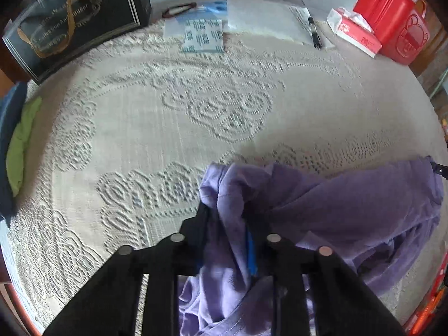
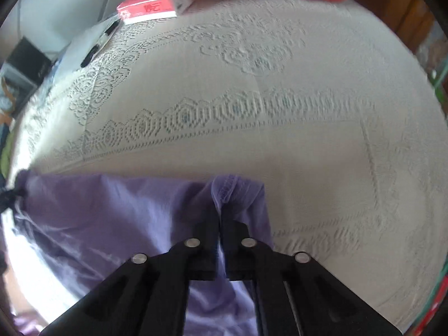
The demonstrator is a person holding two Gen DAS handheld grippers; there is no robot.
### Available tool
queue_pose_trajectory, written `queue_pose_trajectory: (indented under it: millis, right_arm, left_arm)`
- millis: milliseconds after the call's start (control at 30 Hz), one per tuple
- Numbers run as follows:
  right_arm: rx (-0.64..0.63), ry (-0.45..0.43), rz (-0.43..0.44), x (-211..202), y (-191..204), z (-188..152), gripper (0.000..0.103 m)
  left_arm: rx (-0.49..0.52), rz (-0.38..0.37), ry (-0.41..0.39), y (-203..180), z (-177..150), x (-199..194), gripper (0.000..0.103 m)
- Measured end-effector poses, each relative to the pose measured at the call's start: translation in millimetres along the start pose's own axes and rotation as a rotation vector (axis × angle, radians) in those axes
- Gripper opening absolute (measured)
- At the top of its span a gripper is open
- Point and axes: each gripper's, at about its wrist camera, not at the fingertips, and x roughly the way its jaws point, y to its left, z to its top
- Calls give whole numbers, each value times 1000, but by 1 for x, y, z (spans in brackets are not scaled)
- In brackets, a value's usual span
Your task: Fold clothes
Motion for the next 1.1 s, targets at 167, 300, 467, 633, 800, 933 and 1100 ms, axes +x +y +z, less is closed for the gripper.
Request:
queue_pose_trajectory:
  millis: [167, 300, 467, 633, 800, 933, 1100]
  right_arm:
    - [185, -122, -41, -16, -42, 25, 13]
    - [205, -106, -35, -21, -42, 6, 38]
    - [309, -153, 70, -44, -45, -39, 42]
    - [424, -127, 110, -49, -53, -84, 42]
    - [511, -95, 104, -42, -58, -114, 43]
    - [569, -120, 129, -42, -60, -118, 44]
    - [607, -184, 117, -47, -59, -96, 93]
  left_arm:
    - [-22, 3, -8, -1, 3, 11, 21]
    - [-5, 14, -37, 2, -5, -13, 74]
    - [16, 28, -74, 6, -15, -44, 96]
    - [0, -2, -22, 12, -43, -37, 80]
    - [46, 32, 66, 3, -70, -7, 81]
    - [27, 10, 48, 8, -74, -12, 80]
    - [10, -13, 35, 13, -79, -17, 80]
